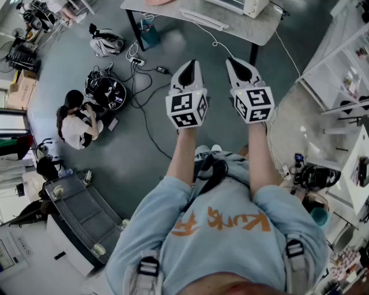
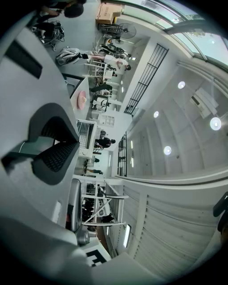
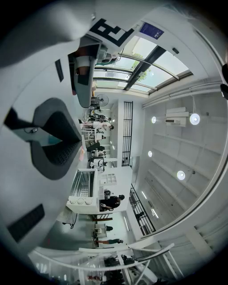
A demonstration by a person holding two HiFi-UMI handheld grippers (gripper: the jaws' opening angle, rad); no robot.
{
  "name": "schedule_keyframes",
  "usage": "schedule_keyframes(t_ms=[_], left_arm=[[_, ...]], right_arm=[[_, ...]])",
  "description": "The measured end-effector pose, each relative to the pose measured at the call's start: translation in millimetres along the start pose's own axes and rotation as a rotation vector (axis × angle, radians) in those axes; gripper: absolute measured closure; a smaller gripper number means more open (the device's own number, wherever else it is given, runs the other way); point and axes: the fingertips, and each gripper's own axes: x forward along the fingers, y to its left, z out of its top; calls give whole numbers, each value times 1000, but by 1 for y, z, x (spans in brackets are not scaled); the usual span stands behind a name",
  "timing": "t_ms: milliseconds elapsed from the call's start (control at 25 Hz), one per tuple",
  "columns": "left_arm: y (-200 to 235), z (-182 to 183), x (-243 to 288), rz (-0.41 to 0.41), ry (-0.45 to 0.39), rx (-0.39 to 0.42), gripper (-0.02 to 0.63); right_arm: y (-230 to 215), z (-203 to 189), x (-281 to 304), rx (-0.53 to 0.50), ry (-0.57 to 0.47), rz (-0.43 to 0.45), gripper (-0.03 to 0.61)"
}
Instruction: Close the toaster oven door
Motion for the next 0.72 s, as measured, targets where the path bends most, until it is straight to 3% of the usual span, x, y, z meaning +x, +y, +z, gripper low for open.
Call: schedule_keyframes(t_ms=[360,720], left_arm=[[5,0,-9,3,12,15,612],[33,16,-15,45,-5,32,612]], right_arm=[[0,3,5,49,-22,-30,580],[12,11,26,59,-33,6,580]])
